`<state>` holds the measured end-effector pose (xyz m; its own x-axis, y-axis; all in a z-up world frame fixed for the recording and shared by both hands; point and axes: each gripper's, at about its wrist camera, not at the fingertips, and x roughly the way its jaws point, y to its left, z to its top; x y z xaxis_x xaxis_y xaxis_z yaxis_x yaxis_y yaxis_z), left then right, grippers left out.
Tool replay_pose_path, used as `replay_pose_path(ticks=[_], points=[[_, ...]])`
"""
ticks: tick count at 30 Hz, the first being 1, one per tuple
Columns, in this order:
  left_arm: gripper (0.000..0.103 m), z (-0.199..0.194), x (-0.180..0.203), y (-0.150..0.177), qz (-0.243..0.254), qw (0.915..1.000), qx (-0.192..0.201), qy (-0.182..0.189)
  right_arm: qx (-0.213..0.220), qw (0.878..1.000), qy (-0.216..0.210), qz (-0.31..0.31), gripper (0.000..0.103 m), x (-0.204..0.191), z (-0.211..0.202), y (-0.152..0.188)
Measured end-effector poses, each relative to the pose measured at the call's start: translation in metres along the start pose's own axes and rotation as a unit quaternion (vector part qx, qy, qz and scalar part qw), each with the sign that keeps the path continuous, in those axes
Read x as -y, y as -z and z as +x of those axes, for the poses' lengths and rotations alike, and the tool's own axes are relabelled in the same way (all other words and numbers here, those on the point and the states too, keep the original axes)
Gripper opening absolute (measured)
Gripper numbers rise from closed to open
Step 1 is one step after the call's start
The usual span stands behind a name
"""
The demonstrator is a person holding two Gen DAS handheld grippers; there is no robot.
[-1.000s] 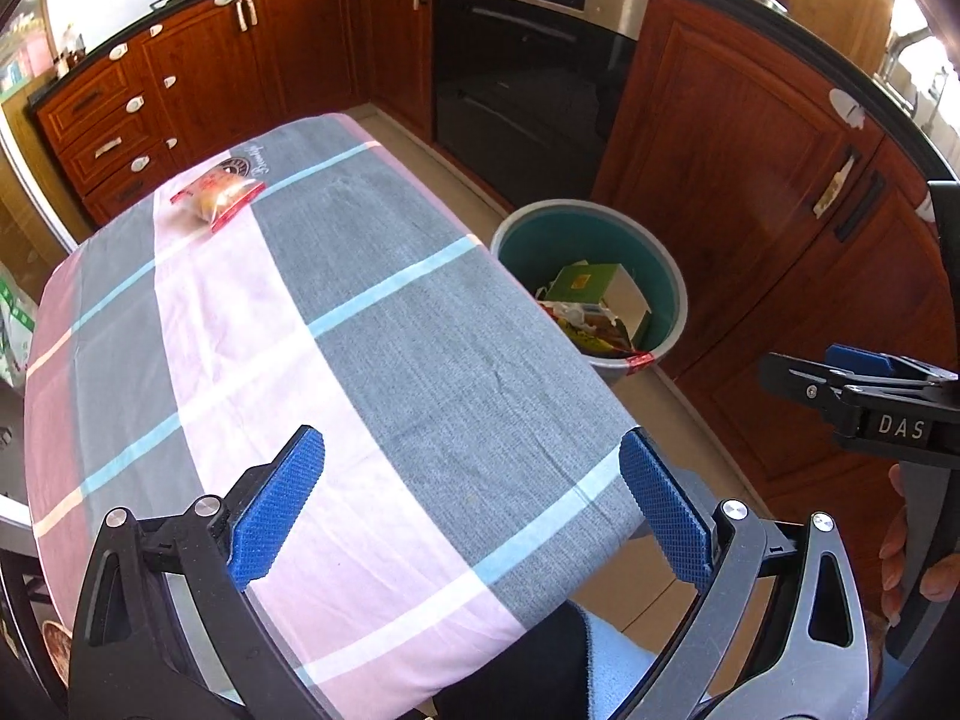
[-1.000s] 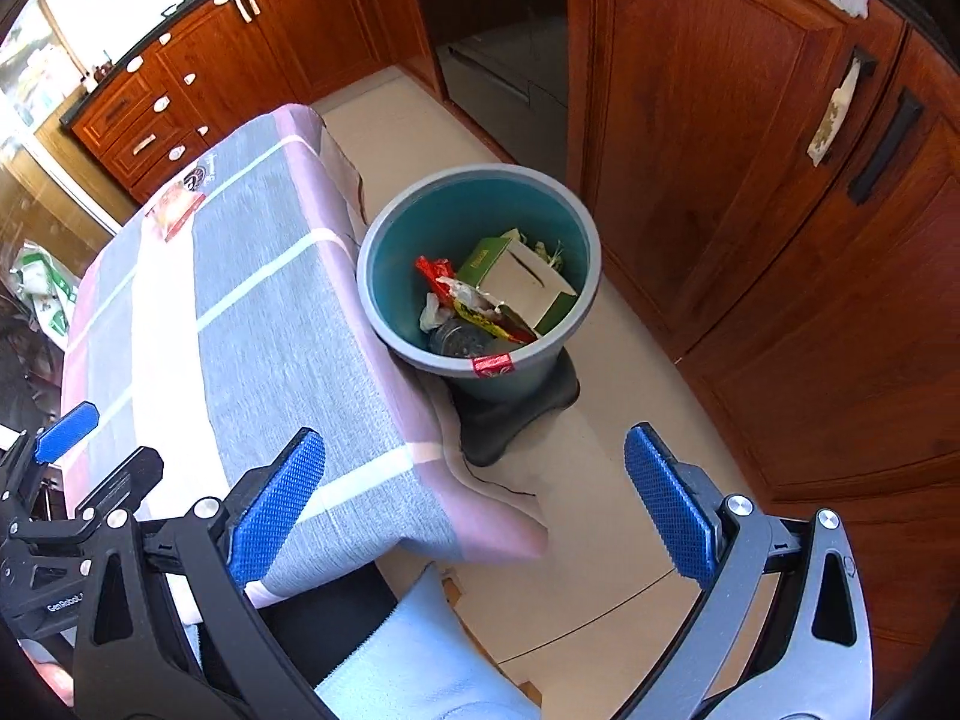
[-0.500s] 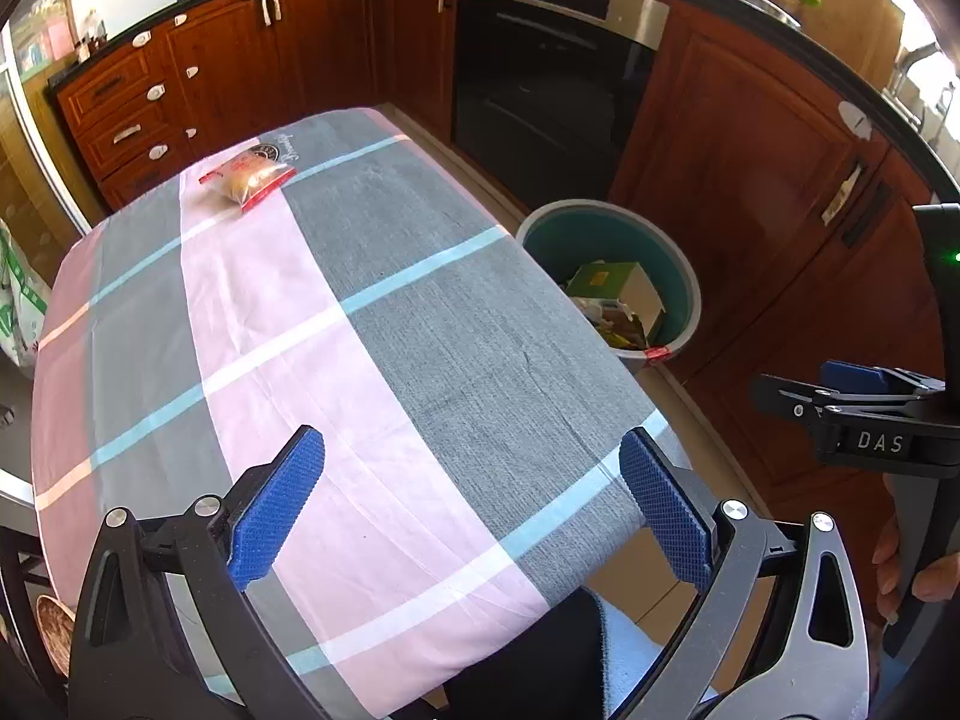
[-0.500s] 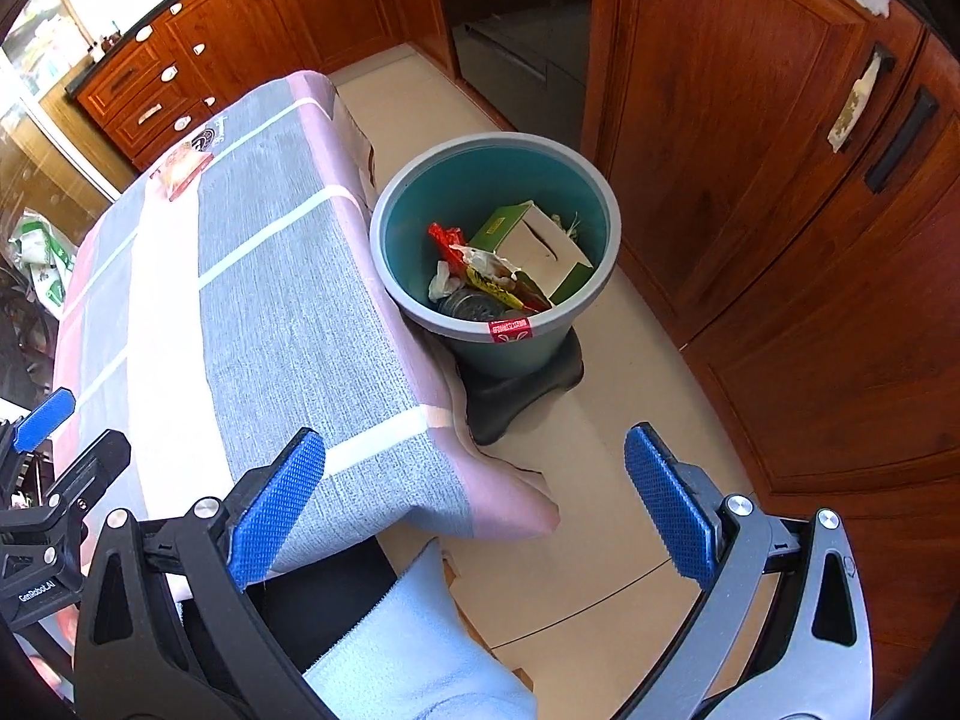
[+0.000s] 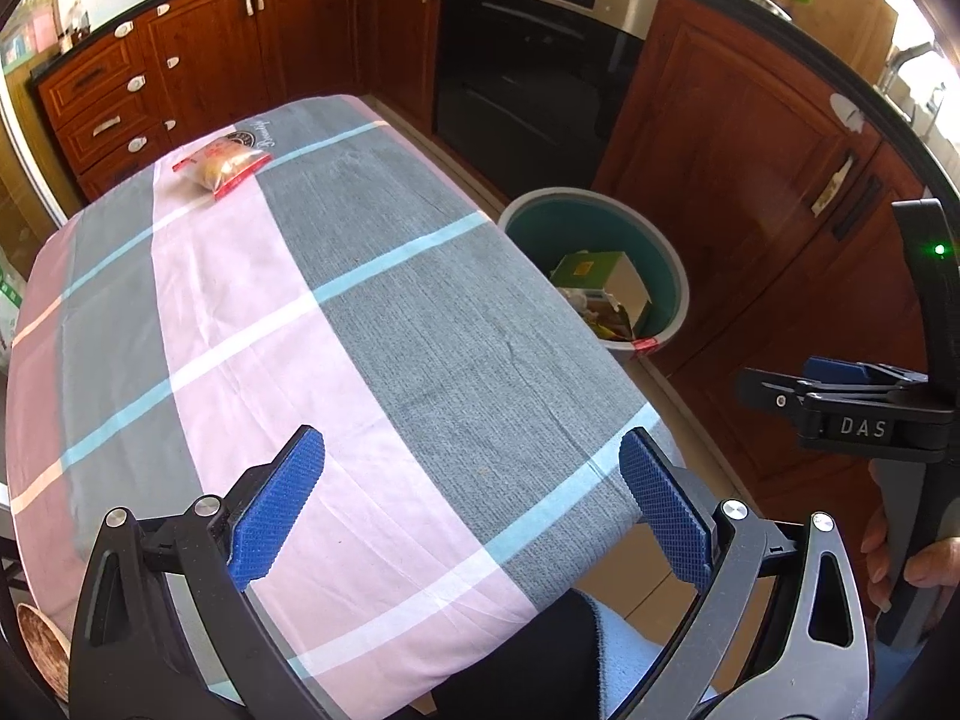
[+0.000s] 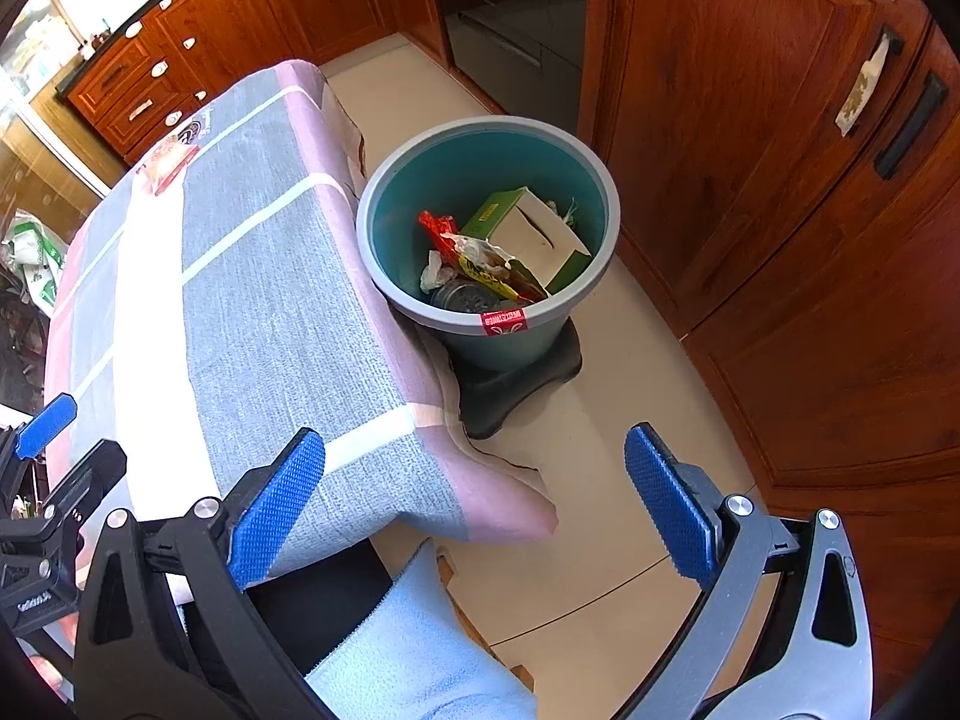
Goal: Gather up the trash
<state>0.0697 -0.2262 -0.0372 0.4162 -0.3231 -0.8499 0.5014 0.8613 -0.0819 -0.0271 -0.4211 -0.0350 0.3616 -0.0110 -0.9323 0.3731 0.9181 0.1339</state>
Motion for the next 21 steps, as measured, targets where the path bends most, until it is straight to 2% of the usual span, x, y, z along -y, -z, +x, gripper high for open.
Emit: replay_pose_path(ticks=[8,21], points=[[0.099,0.01,0.008,-0.003,0.02,0.9996,-0.002,-0.018,-0.002,1.0,0.007,0.013,0.096,0.009,0.01,-0.006],[0.099,0.02,0.012,-0.005,0.023,0.9994,-0.014,-0.021,-0.011,1.0,0.007,0.016,0.096,0.014,0.023,-0.01]])
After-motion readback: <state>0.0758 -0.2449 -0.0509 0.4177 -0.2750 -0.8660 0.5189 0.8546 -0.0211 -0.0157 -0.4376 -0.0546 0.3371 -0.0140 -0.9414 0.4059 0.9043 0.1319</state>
